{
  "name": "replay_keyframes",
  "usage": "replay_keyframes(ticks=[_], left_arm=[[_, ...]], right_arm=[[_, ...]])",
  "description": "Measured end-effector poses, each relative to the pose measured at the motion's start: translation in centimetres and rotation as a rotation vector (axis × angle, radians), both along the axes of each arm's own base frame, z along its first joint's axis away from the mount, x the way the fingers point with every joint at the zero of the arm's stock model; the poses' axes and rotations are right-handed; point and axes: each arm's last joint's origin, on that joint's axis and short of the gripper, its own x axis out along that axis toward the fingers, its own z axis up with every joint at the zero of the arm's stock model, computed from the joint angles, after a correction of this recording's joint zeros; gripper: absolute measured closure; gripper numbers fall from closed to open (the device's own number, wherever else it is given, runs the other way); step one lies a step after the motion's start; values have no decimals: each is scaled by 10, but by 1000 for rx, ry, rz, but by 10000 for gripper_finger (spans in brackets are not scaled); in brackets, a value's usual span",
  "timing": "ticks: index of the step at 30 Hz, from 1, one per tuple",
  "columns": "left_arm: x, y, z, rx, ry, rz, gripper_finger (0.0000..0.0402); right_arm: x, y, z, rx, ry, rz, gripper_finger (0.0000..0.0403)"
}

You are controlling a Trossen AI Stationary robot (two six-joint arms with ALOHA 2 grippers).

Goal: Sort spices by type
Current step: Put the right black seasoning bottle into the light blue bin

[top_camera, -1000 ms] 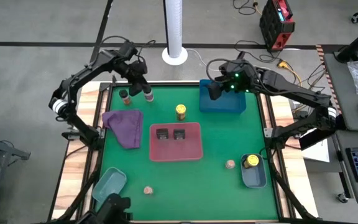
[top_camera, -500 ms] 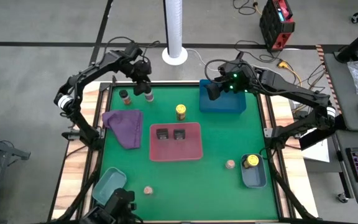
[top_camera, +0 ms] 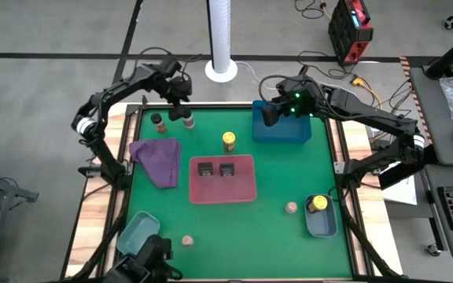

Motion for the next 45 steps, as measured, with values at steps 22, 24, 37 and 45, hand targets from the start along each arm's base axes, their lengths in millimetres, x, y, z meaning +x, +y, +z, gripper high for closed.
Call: replay_keyframes(ticks=[22,24,37,45], left_arm=[[2,7,-25,-63,98,20,122],[3,9,-29,-65,109,25,122],[6,15,-47,-80,167,33,174],[8,15,-46,-83,166,41,207]], right_arm=[[-1,-1,0,-8,6,-22,112],[-1,-1,0,-9,6,-22,108],[-1,-1,0,-2,3,-28,96],[-1,-1,0,-2,3,-28,114]])
